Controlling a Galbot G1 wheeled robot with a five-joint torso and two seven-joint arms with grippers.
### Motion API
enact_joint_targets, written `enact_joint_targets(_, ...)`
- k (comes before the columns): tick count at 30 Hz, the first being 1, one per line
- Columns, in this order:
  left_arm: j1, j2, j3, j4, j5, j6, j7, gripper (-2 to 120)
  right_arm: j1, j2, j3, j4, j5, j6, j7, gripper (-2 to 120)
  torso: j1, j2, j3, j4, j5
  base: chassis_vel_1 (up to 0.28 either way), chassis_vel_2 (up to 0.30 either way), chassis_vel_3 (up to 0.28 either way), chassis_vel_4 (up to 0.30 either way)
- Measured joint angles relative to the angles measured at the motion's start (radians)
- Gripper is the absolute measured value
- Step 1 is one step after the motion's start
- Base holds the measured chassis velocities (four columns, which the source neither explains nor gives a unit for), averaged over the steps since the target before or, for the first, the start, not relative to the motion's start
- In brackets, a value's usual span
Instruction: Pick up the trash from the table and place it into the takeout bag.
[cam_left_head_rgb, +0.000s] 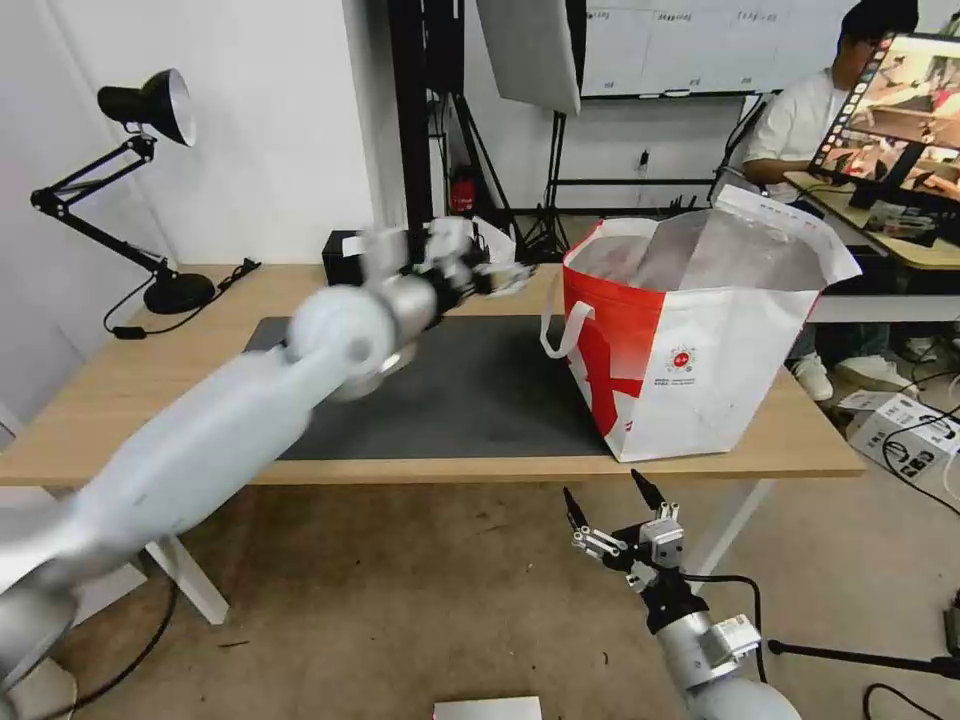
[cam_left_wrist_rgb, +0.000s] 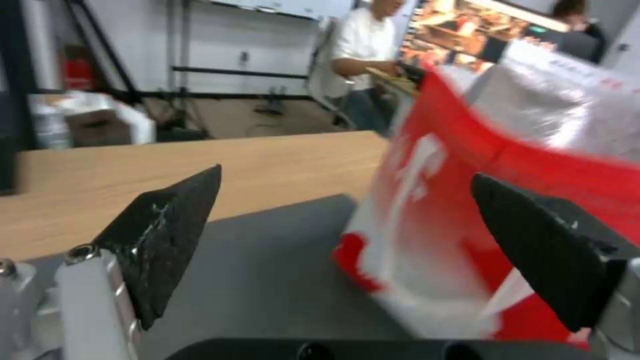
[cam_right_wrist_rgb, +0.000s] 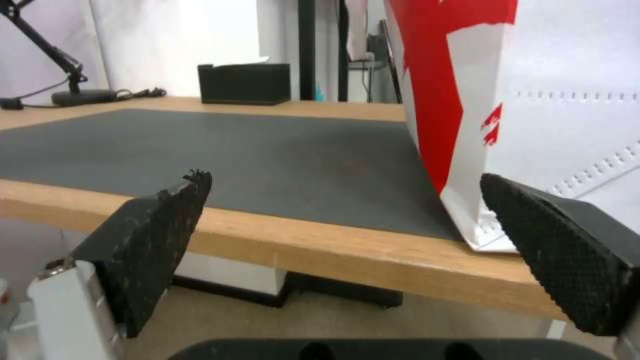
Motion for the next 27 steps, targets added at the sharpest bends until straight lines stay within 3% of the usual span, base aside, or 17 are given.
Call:
enact_joint_targets(5, 0.094, 0.042, -0.070, -0.026, 0.052, -0.018, 0.023, 100, 0.000, 0.000, 0.000, 0.000, 0.000, 0.000, 0.000, 100, 0.000, 0.000, 0.000, 0.0001, -0.0001, 0.000, 0.000, 0.000, 0.000)
enact_joint_targets(6, 0.245, 0.086, -0.194, -0.061, 0.107, -0.047, 0.062, 100, 0.000, 0.000, 0.000, 0.000, 0.000, 0.000, 0.000, 100, 0.000, 0.000, 0.000, 0.0002, -0.0004, 0.000, 0.000, 0.000, 0.000)
enact_joint_targets(7, 0.245, 0.086, -0.194, -0.061, 0.107, -0.047, 0.062, 100, 0.000, 0.000, 0.000, 0.000, 0.000, 0.000, 0.000, 100, 0.000, 0.000, 0.000, 0.0002, -0.0004, 0.000, 0.000, 0.000, 0.000)
enact_joint_targets(9, 0.393, 0.134, -0.298, -0.085, 0.223, -0.129, 0.121, 100, 0.000, 0.000, 0.000, 0.000, 0.000, 0.000, 0.000, 100, 0.000, 0.000, 0.000, 0.0006, 0.0005, 0.000, 0.000, 0.000, 0.000)
enact_joint_targets(11, 0.428, 0.136, -0.313, -0.085, 0.279, -0.162, 0.135, 100, 0.000, 0.000, 0.000, 0.000, 0.000, 0.000, 0.000, 100, 0.000, 0.000, 0.000, 0.0008, 0.0002, 0.000, 0.000, 0.000, 0.000)
enact_joint_targets(13, 0.478, 0.110, -0.331, -0.077, 0.391, -0.237, 0.137, 100, 0.000, 0.000, 0.000, 0.000, 0.000, 0.000, 0.000, 100, 0.000, 0.000, 0.000, -0.0005, 0.0001, 0.000, 0.000, 0.000, 0.000)
enact_joint_targets(15, 0.505, 0.101, -0.345, -0.077, 0.430, -0.272, 0.123, 100, 0.000, 0.000, 0.000, 0.000, 0.000, 0.000, 0.000, 100, 0.000, 0.000, 0.000, -0.0008, 0.0002, 0.000, 0.000, 0.000, 0.000)
enact_joint_targets(17, 0.626, 0.059, -0.429, -0.082, 0.572, -0.379, 0.088, 100, 0.000, 0.000, 0.000, 0.000, 0.000, 0.000, 0.000, 100, 0.000, 0.000, 0.000, -0.0004, 0.0002, 0.000, 0.000, 0.000, 0.000)
enact_joint_targets(18, 0.626, 0.059, -0.429, -0.082, 0.572, -0.379, 0.088, 100, 0.000, 0.000, 0.000, 0.000, 0.000, 0.000, 0.000, 100, 0.000, 0.000, 0.000, -0.0004, 0.0002, 0.000, 0.000, 0.000, 0.000)
enact_joint_targets(20, 0.752, 0.011, -0.538, -0.094, 0.680, -0.449, 0.077, 100, 0.000, 0.000, 0.000, 0.000, 0.000, 0.000, 0.000, 100, 0.000, 0.000, 0.000, 0.0001, 0.0002, 0.000, 0.000, 0.000, 0.000)
enact_joint_targets(21, 0.752, 0.011, -0.538, -0.094, 0.680, -0.449, 0.077, 100, 0.000, 0.000, 0.000, 0.000, 0.000, 0.000, 0.000, 100, 0.000, 0.000, 0.000, 0.0001, 0.0002, 0.000, 0.000, 0.000, 0.000)
enact_joint_targets(24, 0.968, -0.080, -0.687, -0.116, 0.772, -0.526, 0.077, 100, 0.000, 0.000, 0.000, 0.000, 0.000, 0.000, 0.000, 100, 0.000, 0.000, 0.000, 0.0002, 0.0000, 0.000, 0.000, 0.000, 0.000)
enact_joint_targets(25, 0.968, -0.080, -0.687, -0.116, 0.772, -0.526, 0.077, 100, 0.000, 0.000, 0.000, 0.000, 0.000, 0.000, 0.000, 100, 0.000, 0.000, 0.000, 0.0002, 0.0000, 0.000, 0.000, 0.000, 0.000)
enact_joint_targets(27, 1.087, -0.131, -0.747, -0.135, 0.782, -0.540, 0.099, 100, 0.000, 0.000, 0.000, 0.000, 0.000, 0.000, 0.000, 100, 0.000, 0.000, 0.000, 0.0002, 0.0005, 0.000, 0.000, 0.000, 0.000)
